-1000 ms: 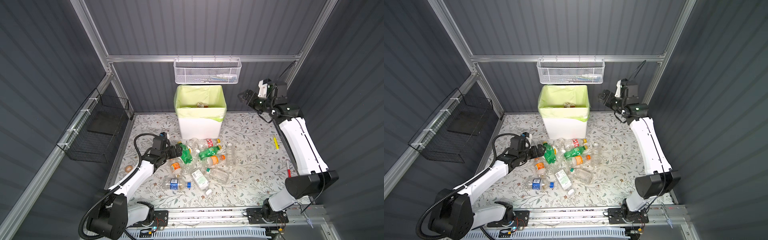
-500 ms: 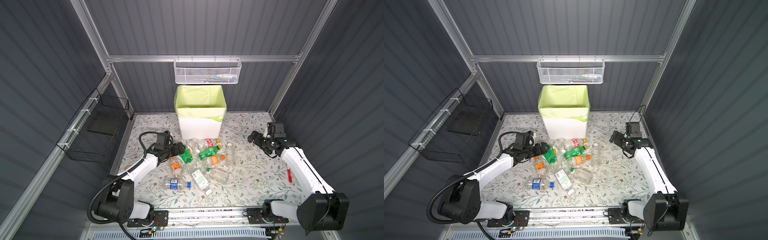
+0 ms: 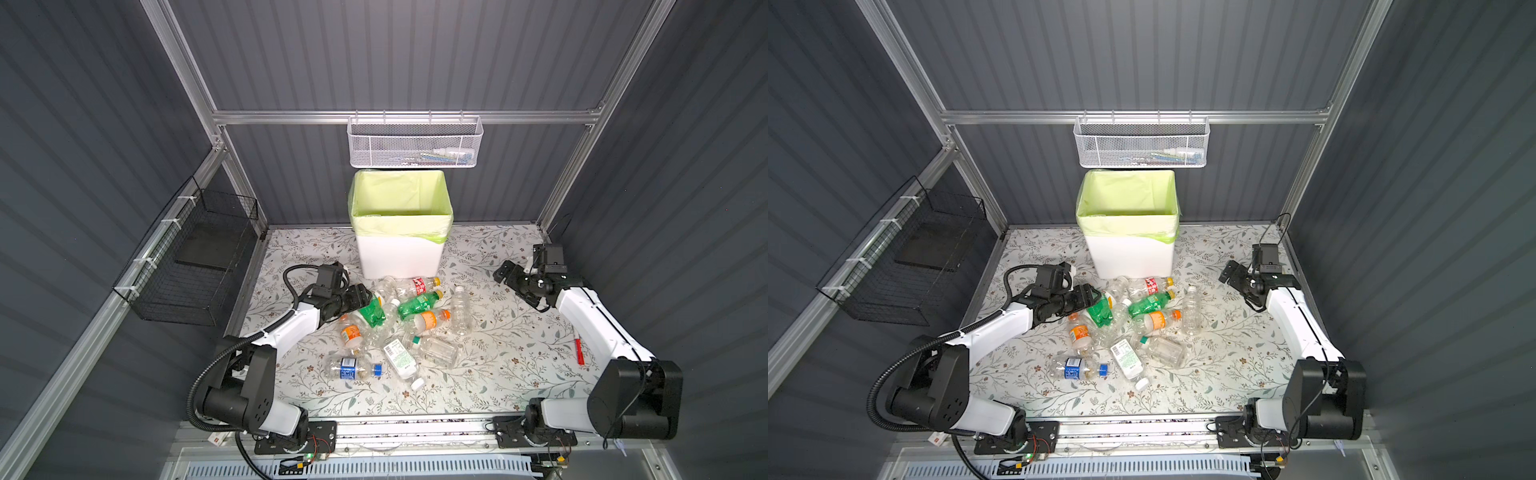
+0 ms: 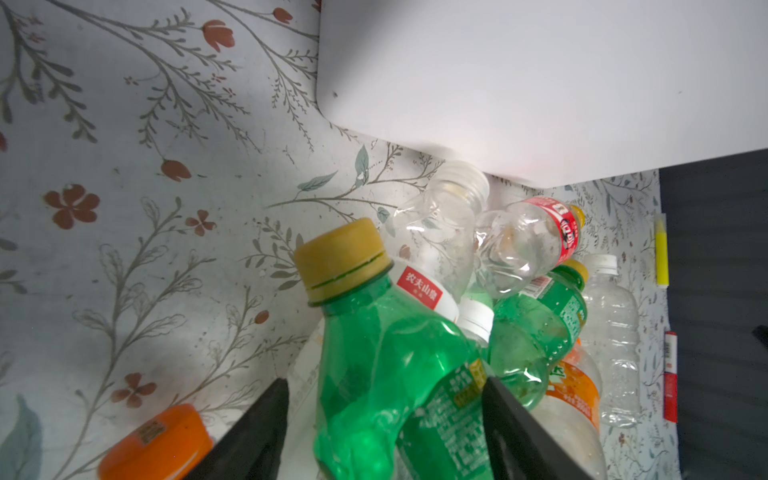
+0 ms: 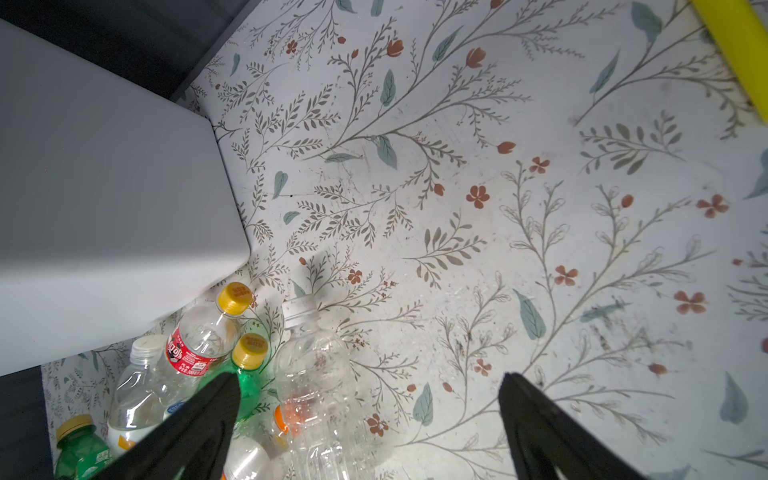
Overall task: Throw the plastic bottles in the bin
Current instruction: 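Lower the empty right gripper back beside the bottle pile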
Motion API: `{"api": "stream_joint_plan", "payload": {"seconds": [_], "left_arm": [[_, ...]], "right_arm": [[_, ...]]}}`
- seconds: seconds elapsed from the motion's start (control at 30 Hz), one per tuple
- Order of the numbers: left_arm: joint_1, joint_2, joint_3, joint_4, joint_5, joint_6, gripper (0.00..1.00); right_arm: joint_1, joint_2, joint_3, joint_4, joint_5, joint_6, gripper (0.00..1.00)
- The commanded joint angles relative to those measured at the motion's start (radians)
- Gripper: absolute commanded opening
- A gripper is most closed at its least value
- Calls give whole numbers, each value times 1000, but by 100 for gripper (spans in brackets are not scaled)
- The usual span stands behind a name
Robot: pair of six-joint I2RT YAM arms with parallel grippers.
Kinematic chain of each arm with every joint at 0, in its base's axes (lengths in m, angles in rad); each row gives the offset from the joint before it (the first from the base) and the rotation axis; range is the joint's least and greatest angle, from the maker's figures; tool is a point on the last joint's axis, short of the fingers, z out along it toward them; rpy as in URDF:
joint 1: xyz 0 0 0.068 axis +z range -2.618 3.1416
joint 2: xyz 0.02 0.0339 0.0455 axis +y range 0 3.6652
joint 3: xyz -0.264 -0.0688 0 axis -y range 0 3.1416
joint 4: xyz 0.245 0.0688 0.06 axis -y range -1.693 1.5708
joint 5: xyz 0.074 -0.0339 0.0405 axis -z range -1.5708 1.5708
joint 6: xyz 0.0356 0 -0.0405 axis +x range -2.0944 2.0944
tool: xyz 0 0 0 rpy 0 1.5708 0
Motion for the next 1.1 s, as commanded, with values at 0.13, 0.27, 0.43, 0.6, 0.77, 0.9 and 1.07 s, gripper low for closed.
{"api": "stream_joint_plan", "payload": {"seconds": [0.13,0.27,0.43,0.6,0.77,0.9,1.07], "left_arm": [[-4,51,18,61,48,-14,59],[-4,46,18,69,51,-17,50],[-4,10,9,69,42,-16,40],[-4,-28,1,58,41,-15,30],[-4,-108,-15,9,-18,-2,24],[-1,-155,-42,-28,-45,16,18],[1,-157,-49,-42,-37,-7,45]], "right_arm": [[-15,-5,-24,47,-29,30,99],[-21,-11,-33,47,-29,32,99],[-27,-16,-40,47,-29,31,99],[-29,-24,-47,48,-29,32,99],[-30,-31,-56,50,-31,33,99],[-30,-31,-65,55,-39,34,99],[-30,-32,-66,56,-51,34,99]]}}
